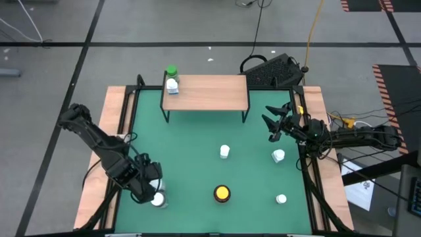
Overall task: Pick and place medicine bottles onto shelf by color
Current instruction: Put the middle left white supplement bottle on the shelf
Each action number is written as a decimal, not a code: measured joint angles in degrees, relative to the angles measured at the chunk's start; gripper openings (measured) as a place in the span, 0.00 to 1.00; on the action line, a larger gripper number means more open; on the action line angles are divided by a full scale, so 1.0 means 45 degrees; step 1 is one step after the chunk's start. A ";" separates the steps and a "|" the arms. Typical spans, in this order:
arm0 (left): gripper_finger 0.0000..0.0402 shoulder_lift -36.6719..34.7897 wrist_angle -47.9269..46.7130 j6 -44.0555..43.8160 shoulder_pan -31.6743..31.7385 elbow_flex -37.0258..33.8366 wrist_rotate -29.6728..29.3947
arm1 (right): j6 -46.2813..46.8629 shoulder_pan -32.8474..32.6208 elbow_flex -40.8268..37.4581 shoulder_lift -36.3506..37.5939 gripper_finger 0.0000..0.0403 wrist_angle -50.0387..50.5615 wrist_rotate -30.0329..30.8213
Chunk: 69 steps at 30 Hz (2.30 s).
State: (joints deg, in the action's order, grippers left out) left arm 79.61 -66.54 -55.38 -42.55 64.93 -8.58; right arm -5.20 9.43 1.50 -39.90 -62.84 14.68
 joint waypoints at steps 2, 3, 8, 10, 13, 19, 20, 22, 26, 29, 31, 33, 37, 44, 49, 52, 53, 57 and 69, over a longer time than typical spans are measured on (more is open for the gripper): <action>0.91 0.0000 0.0161 -0.0044 0.0005 -0.0386 0.0128 | 0.0002 0.0000 0.0000 0.0000 0.49 0.0021 0.0000; 0.91 0.0000 0.0266 -0.0048 0.0005 -0.0531 0.0298 | 0.0003 0.0000 0.0000 0.0000 0.49 0.0023 0.0000; 0.91 0.0005 0.0807 0.0723 0.0005 -0.0906 0.0490 | -0.0001 0.0000 0.0000 0.0000 0.49 0.0017 0.0000; 0.91 0.0005 0.0810 0.0942 0.0049 -0.0865 0.0518 | 0.0003 0.0002 0.0000 0.0002 0.49 -0.0010 0.0000; 0.88 0.0005 0.0810 0.0952 0.0165 -0.0812 0.0539 | 0.0003 0.0000 0.0000 0.0005 0.49 -0.0097 0.0000; 0.66 0.0000 0.0673 0.0951 0.0473 -0.0812 0.0579 | 0.0158 0.0003 0.0000 0.0003 0.49 -0.0143 0.0003; 0.62 -0.0001 0.0625 0.0949 0.0572 -0.0809 0.0583 | 0.0169 0.0004 0.0000 0.0001 0.49 -0.0138 0.0000; 0.59 -0.0054 0.0354 0.0938 0.0798 -0.0807 0.0584 | 0.0173 0.0000 0.0000 0.0005 0.49 -0.0142 0.0000; 0.59 -0.0289 -0.0405 0.0684 0.1525 -0.0807 0.0612 | 0.0168 0.0005 0.0000 0.0000 0.49 -0.0137 0.0005; 0.59 -0.0643 -0.1047 0.0211 0.2257 -0.0802 0.0606 | 0.0168 0.0005 0.0000 0.0005 0.49 -0.0137 0.0005; 0.59 -0.0845 -0.1244 0.0107 0.2796 -0.0802 0.0606 | 0.0163 0.0003 0.0000 0.0000 0.49 -0.0132 0.0005; 0.61 -0.1107 -0.1302 0.0031 0.3349 -0.0802 0.0604 | 0.0163 0.0005 0.0000 0.0005 0.49 -0.0098 0.0005; 0.66 -0.1527 -0.1245 0.0005 0.4493 -0.0798 0.0602 | 0.0158 0.0005 0.0000 0.0005 0.49 0.0041 0.0005; 0.59 -0.1719 -0.1378 0.1785 0.6466 -0.0532 0.1014 | 0.0142 0.0005 0.0000 -0.0049 0.49 0.0240 0.0019; 0.59 -0.1656 -0.1968 0.3664 0.7609 0.1334 0.1238 | 0.0134 0.0005 0.0000 -0.0058 0.49 0.0222 0.0033; 0.63 -0.1676 -0.2679 0.4856 0.8242 0.2986 0.0710 | 0.0126 0.0005 0.0001 -0.0058 0.49 0.0227 0.0034; 0.64 -0.1676 -0.2958 0.5311 0.8474 0.3530 0.0353 | 0.0124 0.0005 0.0003 -0.0058 0.49 0.0227 0.0039; 0.61 -0.1681 -0.3303 0.7716 0.9749 0.5403 -0.0570 | 0.0091 0.0005 0.0005 -0.0058 0.49 0.0227 0.0043; 0.64 -0.0210 -0.3073 1.3938 1.3929 0.7552 -0.0568 | -0.0027 0.0005 0.0000 -0.0063 0.49 0.0295 0.0053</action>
State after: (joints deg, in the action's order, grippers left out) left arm 78.67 -80.37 7.35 20.13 98.91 -11.13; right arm -5.33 9.45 1.50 -40.18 -61.52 14.92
